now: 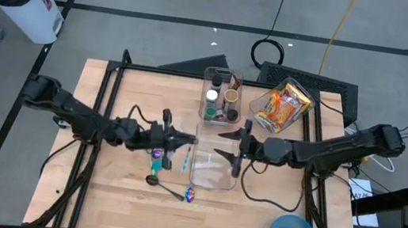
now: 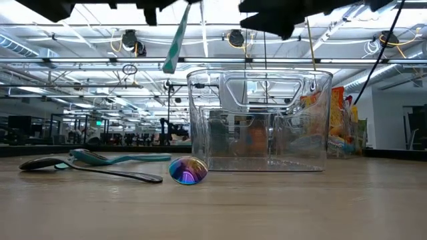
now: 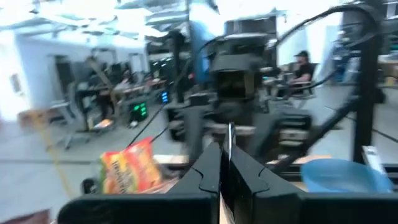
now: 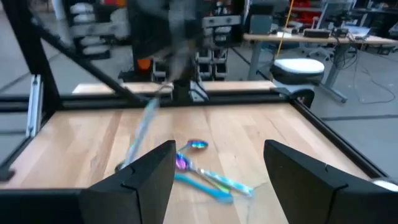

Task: Pick & Place Food Item
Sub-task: Put the right white and blue spoon into the bottom transparent bin

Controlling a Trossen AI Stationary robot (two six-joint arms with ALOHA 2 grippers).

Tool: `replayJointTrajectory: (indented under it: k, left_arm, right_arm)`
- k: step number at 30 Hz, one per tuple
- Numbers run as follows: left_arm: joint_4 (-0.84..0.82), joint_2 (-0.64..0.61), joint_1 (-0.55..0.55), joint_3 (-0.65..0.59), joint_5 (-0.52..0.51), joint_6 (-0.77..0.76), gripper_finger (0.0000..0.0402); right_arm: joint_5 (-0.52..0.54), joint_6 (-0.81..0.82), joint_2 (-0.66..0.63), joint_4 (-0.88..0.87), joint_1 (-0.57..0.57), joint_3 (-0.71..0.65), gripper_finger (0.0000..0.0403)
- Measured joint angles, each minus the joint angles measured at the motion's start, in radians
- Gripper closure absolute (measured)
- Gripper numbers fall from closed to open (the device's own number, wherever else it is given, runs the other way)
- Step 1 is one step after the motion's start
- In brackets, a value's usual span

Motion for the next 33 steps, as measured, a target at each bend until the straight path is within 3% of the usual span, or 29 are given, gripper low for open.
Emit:
replayJointTrajectory:
  k: [9, 16, 33]
  left_arm:
    - [0.073, 0.078, -0.006, 0.000, 0.003, 0.042, 0.0395]
    - [0.069, 0.078, 0.014, 0.000, 0.001, 0.008, 0.0389]
    - [0.067, 0.078, 0.048, 0.001, 0.054, -0.071, 0.0384]
  right_arm:
    - [-0.200, -0.017, 0.181, 0.378, -0.036, 0.000, 0.0167]
    - [-0.207, -0.026, 0.256, 0.509, -0.050, 0.000, 0.0176]
    - [-0.206, -0.004, 0.273, 0.546, -0.069, 0.000, 0.0308]
